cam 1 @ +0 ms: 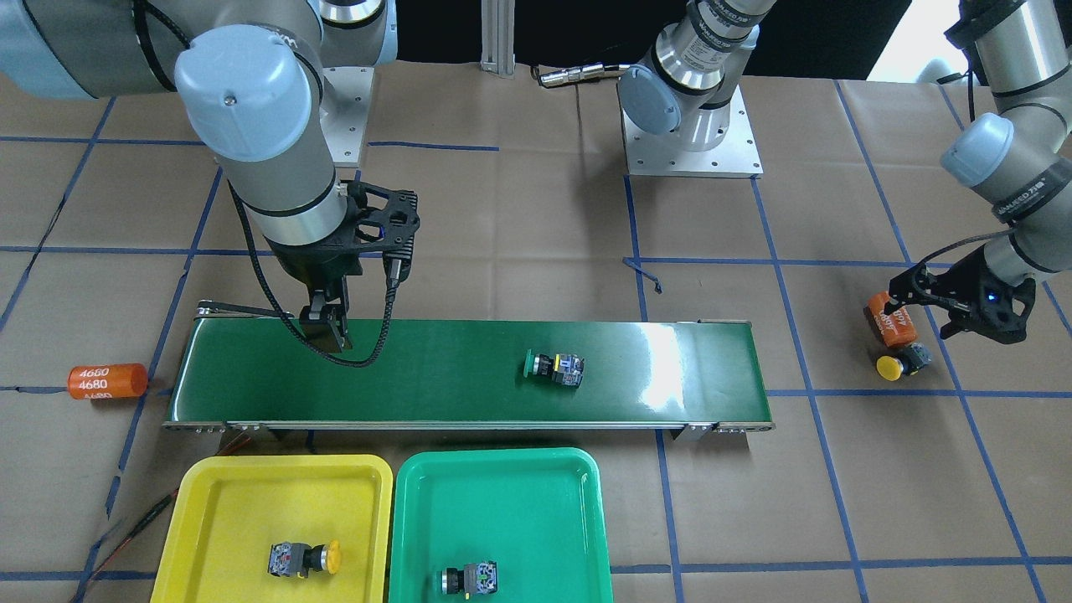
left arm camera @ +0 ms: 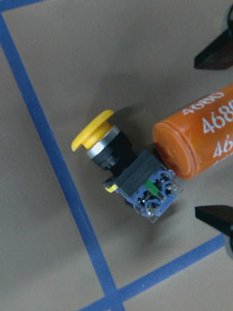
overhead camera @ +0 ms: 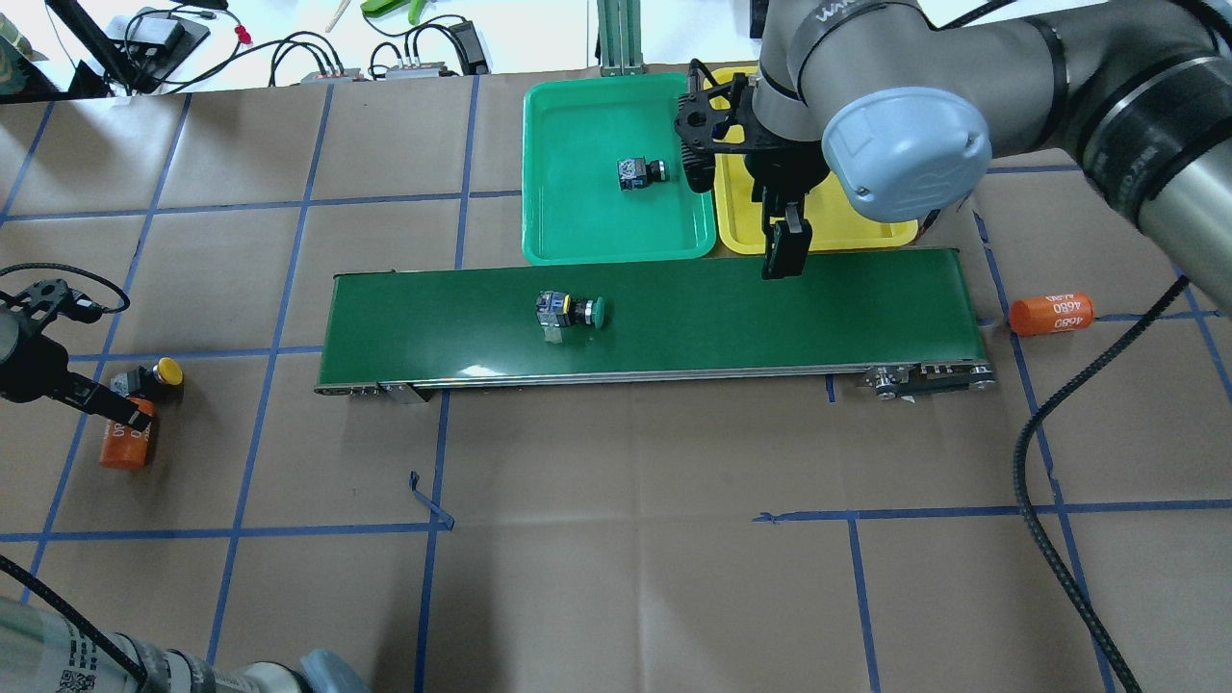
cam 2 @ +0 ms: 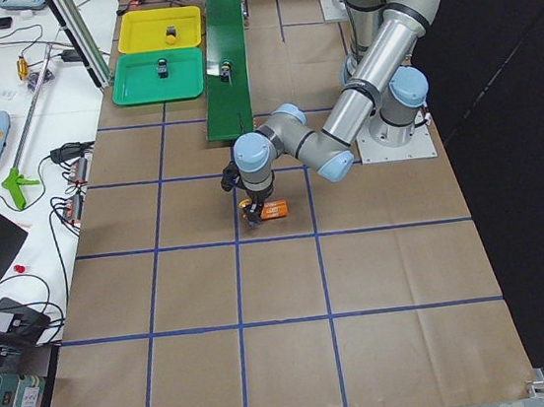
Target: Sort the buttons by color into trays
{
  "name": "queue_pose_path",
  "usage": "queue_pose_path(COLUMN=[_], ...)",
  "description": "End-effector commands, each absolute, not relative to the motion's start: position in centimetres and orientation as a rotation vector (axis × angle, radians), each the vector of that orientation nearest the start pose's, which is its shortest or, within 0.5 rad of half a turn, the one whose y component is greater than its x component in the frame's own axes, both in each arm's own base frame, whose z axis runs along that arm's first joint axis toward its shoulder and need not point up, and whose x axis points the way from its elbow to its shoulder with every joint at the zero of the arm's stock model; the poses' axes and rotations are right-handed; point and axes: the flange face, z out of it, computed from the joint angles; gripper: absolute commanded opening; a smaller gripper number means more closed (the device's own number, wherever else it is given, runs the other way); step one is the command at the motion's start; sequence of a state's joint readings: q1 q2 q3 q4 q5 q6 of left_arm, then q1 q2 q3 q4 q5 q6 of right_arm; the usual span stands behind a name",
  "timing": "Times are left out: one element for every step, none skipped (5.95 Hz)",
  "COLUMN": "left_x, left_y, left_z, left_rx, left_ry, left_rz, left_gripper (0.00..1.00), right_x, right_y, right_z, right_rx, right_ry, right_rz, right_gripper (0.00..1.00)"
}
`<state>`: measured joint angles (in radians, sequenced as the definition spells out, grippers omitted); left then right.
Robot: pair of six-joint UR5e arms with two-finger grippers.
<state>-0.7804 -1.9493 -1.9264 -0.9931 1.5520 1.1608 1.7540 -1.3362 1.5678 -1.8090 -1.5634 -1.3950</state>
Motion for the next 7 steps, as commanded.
queue_pose_path(left_x=[28.3, 28.5, 28.6, 28.8, 28.9, 28.9, 26.2], left_y=[-46.8, -47.0, -47.2, -47.3, -48.1, -49.2, -51.3], left_z=[16.5, 16.4, 17.2, 17.8, 19.2, 22.3, 25.3], left_rx=[0.590, 0.603, 0.601, 0.613, 0.633, 0.685, 0.924], left_ry=[3.254, 3.250, 3.239, 3.216, 3.202, 3.203, 3.136], left_rz=[0.161, 0.164, 0.153, 0.167, 0.168, 0.179, 0.162], left_gripper=[0.95, 0.59, 0.36, 0.22, 0.20, 0.20, 0.20], right_x=[24.3, 24.4, 25.4, 28.0, 30.7, 31.1, 31.0], right_y=[-54.8, -54.7, -55.3, -55.5, -55.3, -55.8, -55.3], right_z=[38.4, 38.2, 36.1, 34.5, 32.0, 29.7, 27.8], right_rx=[-2.233, -2.231, -2.160, -2.119, -2.102, -2.093, -2.084], right_ry=[2.213, 2.207, 2.203, 2.252, 2.259, 2.251, 2.247], right_rz=[-0.027, -0.023, -0.026, -0.056, -0.038, -0.007, 0.022], right_gripper=[1.00, 1.00, 1.00, 1.00, 1.00, 1.00, 1.00])
